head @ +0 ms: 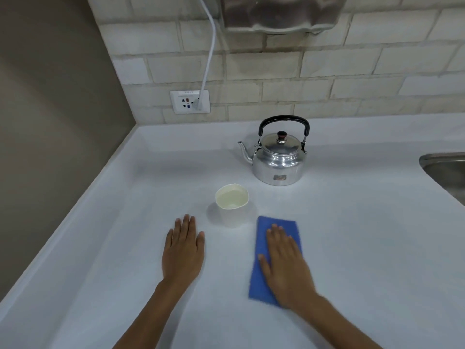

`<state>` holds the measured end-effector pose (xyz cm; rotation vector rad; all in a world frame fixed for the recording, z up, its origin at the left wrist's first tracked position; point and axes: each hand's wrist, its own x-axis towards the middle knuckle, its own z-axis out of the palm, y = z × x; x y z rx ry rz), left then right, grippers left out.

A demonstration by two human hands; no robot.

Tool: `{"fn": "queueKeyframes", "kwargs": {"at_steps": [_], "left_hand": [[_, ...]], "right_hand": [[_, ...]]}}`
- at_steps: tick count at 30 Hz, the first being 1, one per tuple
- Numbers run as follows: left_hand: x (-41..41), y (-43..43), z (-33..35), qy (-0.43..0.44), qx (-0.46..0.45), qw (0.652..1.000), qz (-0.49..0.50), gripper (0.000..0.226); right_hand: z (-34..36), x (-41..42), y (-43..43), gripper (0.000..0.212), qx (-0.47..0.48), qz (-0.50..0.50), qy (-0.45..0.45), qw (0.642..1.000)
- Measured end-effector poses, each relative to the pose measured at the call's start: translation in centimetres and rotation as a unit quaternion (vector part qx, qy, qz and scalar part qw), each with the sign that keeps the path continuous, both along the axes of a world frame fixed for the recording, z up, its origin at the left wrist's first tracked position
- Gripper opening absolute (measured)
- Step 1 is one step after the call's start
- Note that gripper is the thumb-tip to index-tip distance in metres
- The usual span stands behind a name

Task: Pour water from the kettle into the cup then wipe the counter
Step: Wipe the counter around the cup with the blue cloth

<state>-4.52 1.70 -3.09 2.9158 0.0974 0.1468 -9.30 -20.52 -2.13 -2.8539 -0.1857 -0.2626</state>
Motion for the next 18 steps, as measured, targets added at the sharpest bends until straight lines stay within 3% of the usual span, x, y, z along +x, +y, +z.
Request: {"fn": "queueKeyframes", "kwargs": {"at_steps": [4, 7, 11, 18], "left_hand": [[-0.1, -0.2, -0.2, 0.004, 0.007, 1.000, 0.001, 0.053], [0.1, -0.2, -0.3, 0.001, 0.014, 1.000, 0.001, 0.053], [0.1, -0.1, -0.4, -0.007, 0.006, 1.000, -0.005, 0.054], [0.2, -0.3, -0.3, -0.004, 0.037, 0.999, 0.002, 0.060]], "right_hand": [[0.5, 4.6, -3.6, 0.065, -0.018, -0.097, 0.072, 0.992], [0.4, 4.2, -2.0, 0.076, -0.044, -0.050, 0.060, 0.996], [-0.9, 1.0, -3.7, 0.061, -0.017, 0.063, 0.046, 0.997], [-0.7, 5.7, -6.5, 0.056, -0.023, -0.014, 0.034, 0.999]]}}
